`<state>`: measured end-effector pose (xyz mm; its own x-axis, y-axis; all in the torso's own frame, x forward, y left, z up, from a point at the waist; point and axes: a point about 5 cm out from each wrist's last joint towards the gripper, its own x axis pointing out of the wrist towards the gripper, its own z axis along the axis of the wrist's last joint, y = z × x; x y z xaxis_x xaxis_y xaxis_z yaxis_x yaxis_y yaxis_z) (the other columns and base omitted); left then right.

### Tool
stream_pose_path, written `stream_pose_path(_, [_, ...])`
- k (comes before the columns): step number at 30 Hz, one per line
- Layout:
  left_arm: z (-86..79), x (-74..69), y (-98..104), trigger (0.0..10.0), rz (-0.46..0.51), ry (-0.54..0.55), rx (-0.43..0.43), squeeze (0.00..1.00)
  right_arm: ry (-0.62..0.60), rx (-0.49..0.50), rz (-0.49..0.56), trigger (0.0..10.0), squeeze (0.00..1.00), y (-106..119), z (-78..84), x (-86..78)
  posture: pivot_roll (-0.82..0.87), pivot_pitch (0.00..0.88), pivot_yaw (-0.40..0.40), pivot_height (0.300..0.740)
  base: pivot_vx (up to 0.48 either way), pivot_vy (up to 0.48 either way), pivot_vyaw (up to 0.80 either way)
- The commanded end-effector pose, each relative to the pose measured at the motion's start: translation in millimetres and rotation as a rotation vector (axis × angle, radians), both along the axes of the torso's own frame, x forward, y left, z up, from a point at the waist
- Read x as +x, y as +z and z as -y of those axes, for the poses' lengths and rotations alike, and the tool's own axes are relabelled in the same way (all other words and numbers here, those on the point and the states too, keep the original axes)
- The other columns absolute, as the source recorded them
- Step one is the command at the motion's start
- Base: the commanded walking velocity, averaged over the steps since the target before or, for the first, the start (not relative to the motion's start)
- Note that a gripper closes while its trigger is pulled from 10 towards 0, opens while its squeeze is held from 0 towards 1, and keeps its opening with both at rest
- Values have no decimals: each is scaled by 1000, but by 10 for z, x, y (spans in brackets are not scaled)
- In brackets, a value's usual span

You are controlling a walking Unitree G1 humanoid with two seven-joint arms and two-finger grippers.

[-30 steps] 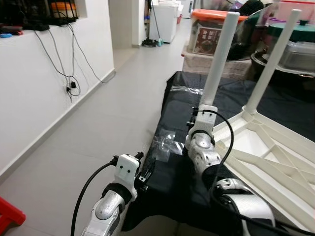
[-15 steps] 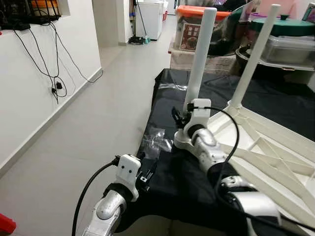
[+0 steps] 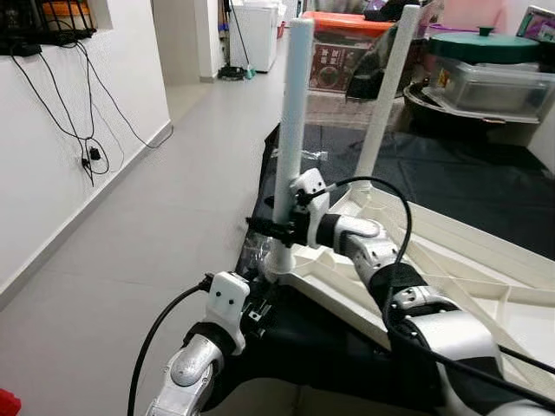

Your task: Building children table

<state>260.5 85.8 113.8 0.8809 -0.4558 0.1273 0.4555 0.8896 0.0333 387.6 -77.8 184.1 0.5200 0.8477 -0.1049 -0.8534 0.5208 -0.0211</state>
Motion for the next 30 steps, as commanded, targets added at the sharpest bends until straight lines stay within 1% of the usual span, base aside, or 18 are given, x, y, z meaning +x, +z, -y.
stream_pose_path(1, [2, -18, -20, 10000, -10, 2, 5, 0, 12, -8, -35, 0, 0, -82, -100, -29, 91, 0, -88, 740, 0, 0, 0])
stream_pose_path(3, [2, -18, -20, 10000, -10, 2, 5, 0, 12, -8, -35, 0, 0, -82, -100, -29, 91, 0, -88, 740, 0, 0, 0])
stream_pose_path(5, [3, -22, -22, 10000, -11, 1, 3, 0, -167, 30, -18, 0, 0, -97, -52, 30, 85, 0, -84, 740, 0, 0, 0])
stream_pose_path(8, [3, -25, -22, 10000, -12, 0, 3, 0, -271, 47, -13, 0, 0, -105, -3, 63, 83, 0, -84, 740, 0, 0, 0])
stream_pose_path(9, [2, -24, -21, 10000, -12, 0, 2, 0, -424, 59, -9, 0, 0, -122, 83, 105, 80, 0, -83, 740, 0, 0, 0])
stream_pose_path(10, [2, -24, -21, 10000, -12, 0, 2, 0, -424, 59, -9, 0, 0, -122, 83, 105, 80, 0, -83, 740, 0, 0, 0])
stream_pose_path(11, [-5, -20, -20, 10000, -14, 0, 1, 0, -768, 79, -3, 0, 0, -159, 300, 163, 73, 0, -75, 740, 0, 0, 0])
stream_pose_path(13, [-7, -19, -21, 10000, -15, 0, 1, 0, -875, 84, -3, 0, 0, -171, 372, 169, 73, 0, -75, 740, 0, 0, 0])
stream_pose_path(15, [-3, -17, -21, 10000, -16, -4, 2, 0, -1254, 108, -4, 0, 0, -256, 661, 119, 70, 0, -70, 740, 0, 0, 0])
stream_pose_path(16, [-3, -17, -21, 10000, -16, -4, 2, 0, -1254, 108, -4, 0, 0, -256, 661, 119, 70, 0, -70, 740, 0, 0, 0])
stream_pose_path(17, [-3, -15, -21, 10000, -16, -5, 2, 0, -1386, 129, -28, 0, 0, -309, 737, 75, 76, 0, -72, 740, 0, 0, 0])
stream_pose_path(19, [-3, -14, -21, 10000, -16, -5, 2, 0, -1461, 142, -47, 0, 0, -344, 773, 46, 76, 0, -72, 740, 0, 0, 0])
stream_pose_path(22, [-3, -16, -22, 10000, -17, -4, 2, 0, -1428, 170, -77, 0, 0, -371, 604, 35, 77, 0, -69, 740, 0, 0, 0])
stream_pose_path(23, [-3, -17, -22, 10000, -17, -3, 2, 0, -1357, 193, -99, 7412, 0, -372, 471, 44, 76, 0, -72, 740, 0, 0, 0])
stream_pose_path(24, [-2, -17, -23, 10000, -17, -3, 2, 0, -1278, 191, -95, 10000, 0, -360, 339, 50, 76, 0, -72, 740, 0, 0, 0])
stream_pose_path(26, [-3, -17, -23, 10000, -18, -2, 2, 0, -1229, 186, -89, 10000, 0, -351, 261, 53, 76, 0, -72, 740, 0, 0, 0])
stream_pose_path(27, [-3, -17, -22, 10000, -17, -2, 2, 0, -1148, 211, -82, 10000, 992, -331, 178, 56, 76, 0, -72, 740, 0, 0, 0])
stream_pose_path(30, [-4, -17, -22, 10000, -17, -2, 2, 0, -1065, 238, -51, 10000, 1000, -284, 99, 55, 75, 0, -72, 740, 0, 0, 0])
